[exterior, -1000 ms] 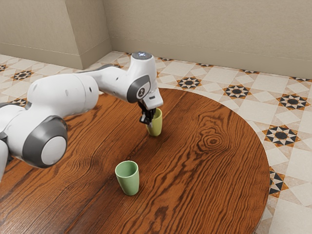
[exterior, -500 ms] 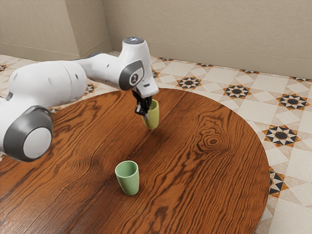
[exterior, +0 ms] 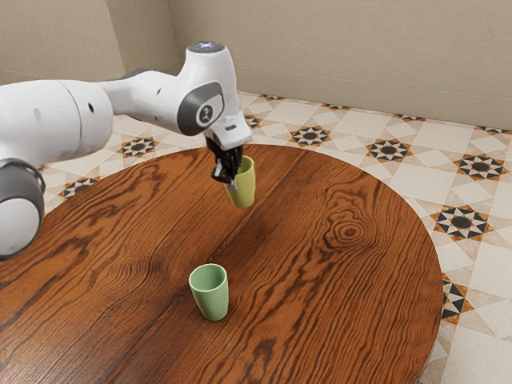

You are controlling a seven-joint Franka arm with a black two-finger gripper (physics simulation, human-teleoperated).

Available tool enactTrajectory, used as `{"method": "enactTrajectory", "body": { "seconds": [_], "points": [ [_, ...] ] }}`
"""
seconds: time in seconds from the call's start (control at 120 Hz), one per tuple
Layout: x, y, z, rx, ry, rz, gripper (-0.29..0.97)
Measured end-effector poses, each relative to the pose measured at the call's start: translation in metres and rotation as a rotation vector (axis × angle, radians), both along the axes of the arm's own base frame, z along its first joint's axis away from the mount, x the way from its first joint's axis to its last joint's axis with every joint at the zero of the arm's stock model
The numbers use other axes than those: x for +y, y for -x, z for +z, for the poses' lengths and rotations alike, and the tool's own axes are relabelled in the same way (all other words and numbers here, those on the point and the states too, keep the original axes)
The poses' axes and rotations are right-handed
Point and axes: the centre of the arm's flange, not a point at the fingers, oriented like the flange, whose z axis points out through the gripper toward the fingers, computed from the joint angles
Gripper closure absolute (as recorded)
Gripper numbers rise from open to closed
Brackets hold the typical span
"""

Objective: Place the left cup onto the right cup

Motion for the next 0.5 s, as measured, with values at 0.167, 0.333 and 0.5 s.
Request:
{"method": "enactTrajectory", "body": {
  "seconds": [0.167,0.333,0.5],
  "points": [
    [-0.006,0.018,0.010,0.003,0.005,0.004,0.79],
    [-0.012,0.036,0.020,0.000,-0.004,0.006,0.79],
    [-0.019,0.058,0.025,0.011,-0.002,0.013,0.79]
  ]
}}
